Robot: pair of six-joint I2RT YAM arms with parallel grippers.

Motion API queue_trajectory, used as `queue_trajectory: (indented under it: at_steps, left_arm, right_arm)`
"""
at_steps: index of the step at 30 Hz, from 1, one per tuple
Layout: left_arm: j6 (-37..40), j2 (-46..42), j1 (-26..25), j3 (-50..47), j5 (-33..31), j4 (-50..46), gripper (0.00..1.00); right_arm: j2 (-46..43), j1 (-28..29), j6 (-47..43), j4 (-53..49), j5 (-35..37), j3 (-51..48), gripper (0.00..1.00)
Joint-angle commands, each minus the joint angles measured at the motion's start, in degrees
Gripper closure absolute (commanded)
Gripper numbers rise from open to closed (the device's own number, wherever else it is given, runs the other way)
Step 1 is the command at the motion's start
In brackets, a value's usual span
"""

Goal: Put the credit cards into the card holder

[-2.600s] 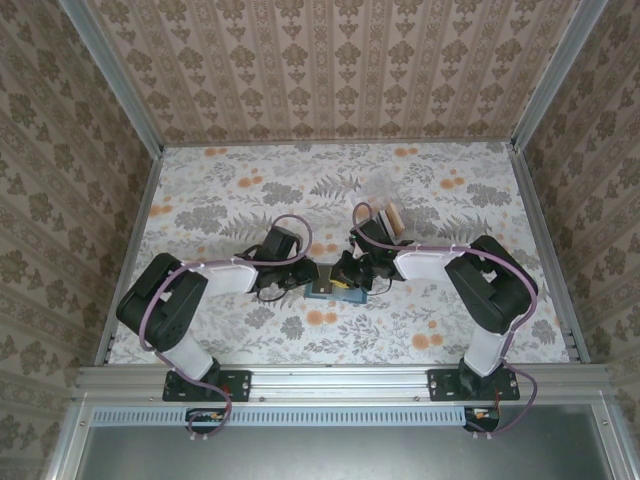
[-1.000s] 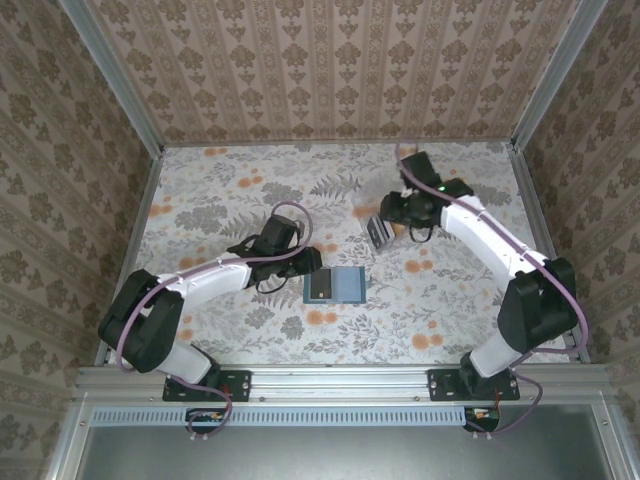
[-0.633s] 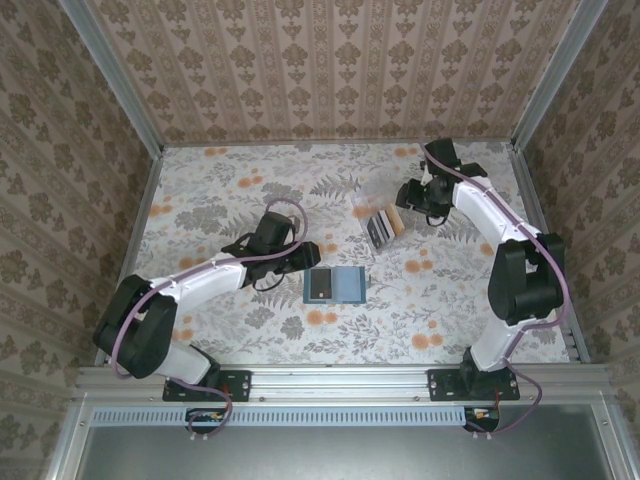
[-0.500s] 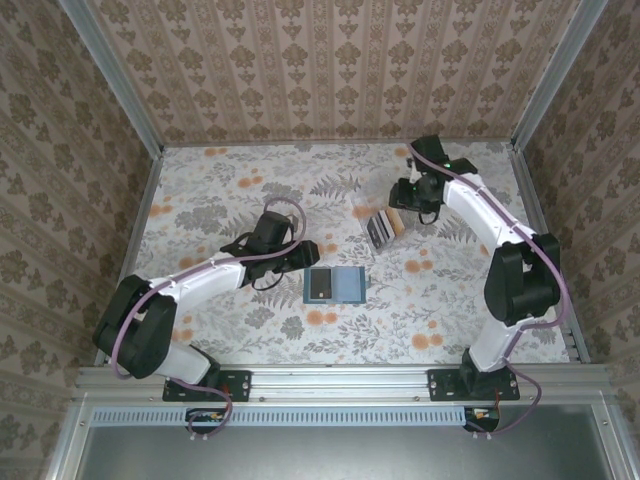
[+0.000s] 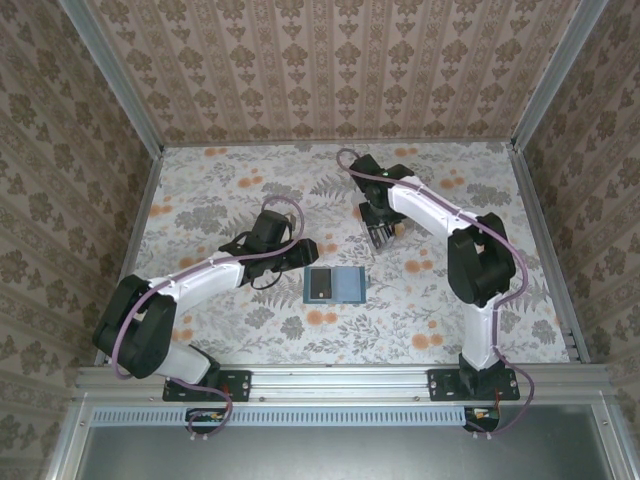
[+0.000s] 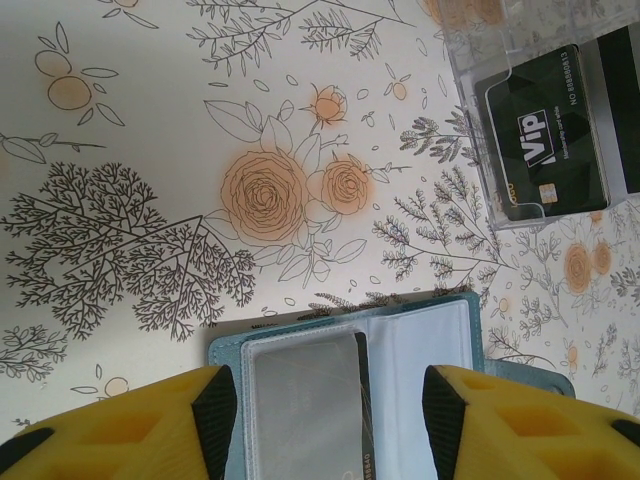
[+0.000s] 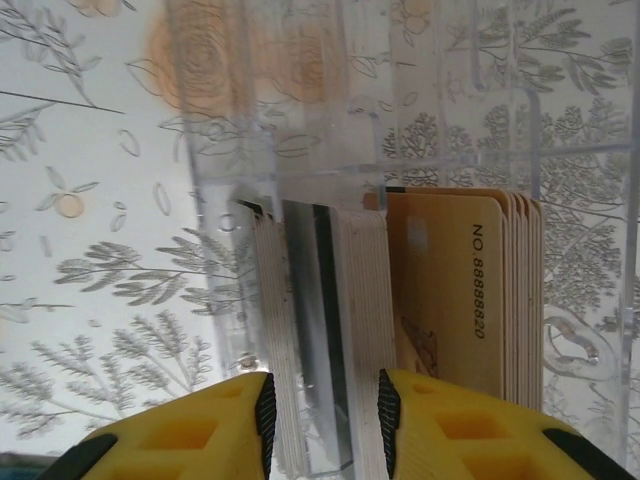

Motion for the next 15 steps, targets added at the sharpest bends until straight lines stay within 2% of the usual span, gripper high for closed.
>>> queue_trajectory:
  at_steps: [1,15]
  left_arm:
    - [0.65,-1.61,0.54,0.31,-0.51,-1.29,0.44]
    - [0.52,-1.66,0.9,-0.3,0.19,-1.11,0.43]
  right_arm:
    - [1.09,0.81,-1.53,-3.34,5.76,2.39,0.64]
    - [5.38,3.26,-1.53,-4.49,16.05,3.33,0.63]
